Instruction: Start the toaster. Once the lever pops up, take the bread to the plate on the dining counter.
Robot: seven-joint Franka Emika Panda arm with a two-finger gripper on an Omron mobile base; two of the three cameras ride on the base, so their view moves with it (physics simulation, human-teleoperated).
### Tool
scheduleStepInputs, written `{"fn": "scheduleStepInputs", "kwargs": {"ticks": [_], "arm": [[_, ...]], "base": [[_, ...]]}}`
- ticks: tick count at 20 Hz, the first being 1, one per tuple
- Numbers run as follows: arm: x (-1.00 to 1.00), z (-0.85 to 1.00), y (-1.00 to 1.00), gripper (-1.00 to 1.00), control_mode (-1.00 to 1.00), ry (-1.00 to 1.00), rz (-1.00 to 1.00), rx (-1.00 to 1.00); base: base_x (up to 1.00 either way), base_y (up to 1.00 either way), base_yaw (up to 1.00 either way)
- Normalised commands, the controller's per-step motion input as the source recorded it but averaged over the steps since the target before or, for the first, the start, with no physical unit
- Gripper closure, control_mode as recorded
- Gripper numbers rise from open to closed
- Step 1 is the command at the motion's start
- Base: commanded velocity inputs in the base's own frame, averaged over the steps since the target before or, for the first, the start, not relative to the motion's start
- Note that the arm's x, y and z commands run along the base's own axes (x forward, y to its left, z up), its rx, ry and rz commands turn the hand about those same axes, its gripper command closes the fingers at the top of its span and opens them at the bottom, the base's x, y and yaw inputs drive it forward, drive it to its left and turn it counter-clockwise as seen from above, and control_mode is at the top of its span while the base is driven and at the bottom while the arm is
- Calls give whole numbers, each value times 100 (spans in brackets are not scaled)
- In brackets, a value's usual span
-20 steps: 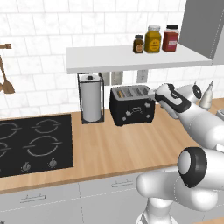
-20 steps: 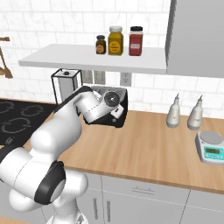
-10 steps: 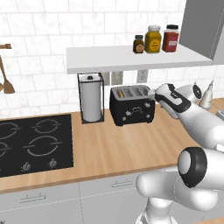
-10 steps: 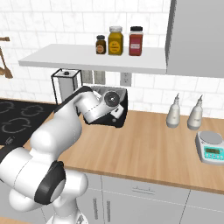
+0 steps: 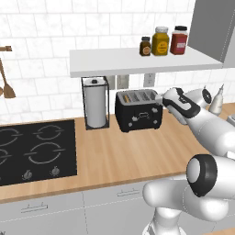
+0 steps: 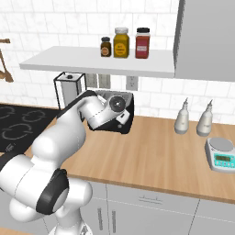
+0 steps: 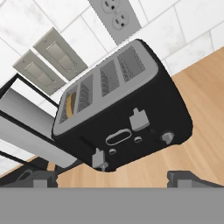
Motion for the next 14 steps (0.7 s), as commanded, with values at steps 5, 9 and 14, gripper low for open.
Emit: {"fn": "scheduleStepInputs", "kwargs": {"ticks": [5,9,14], "arm": [[0,0,0,-100,-100,0,0,0],[0,0,0,-100,-100,0,0,0],[0,0,0,-100,-100,0,0,0]], "base": [[0,0,0],[0,0,0],[0,0,0]]}}
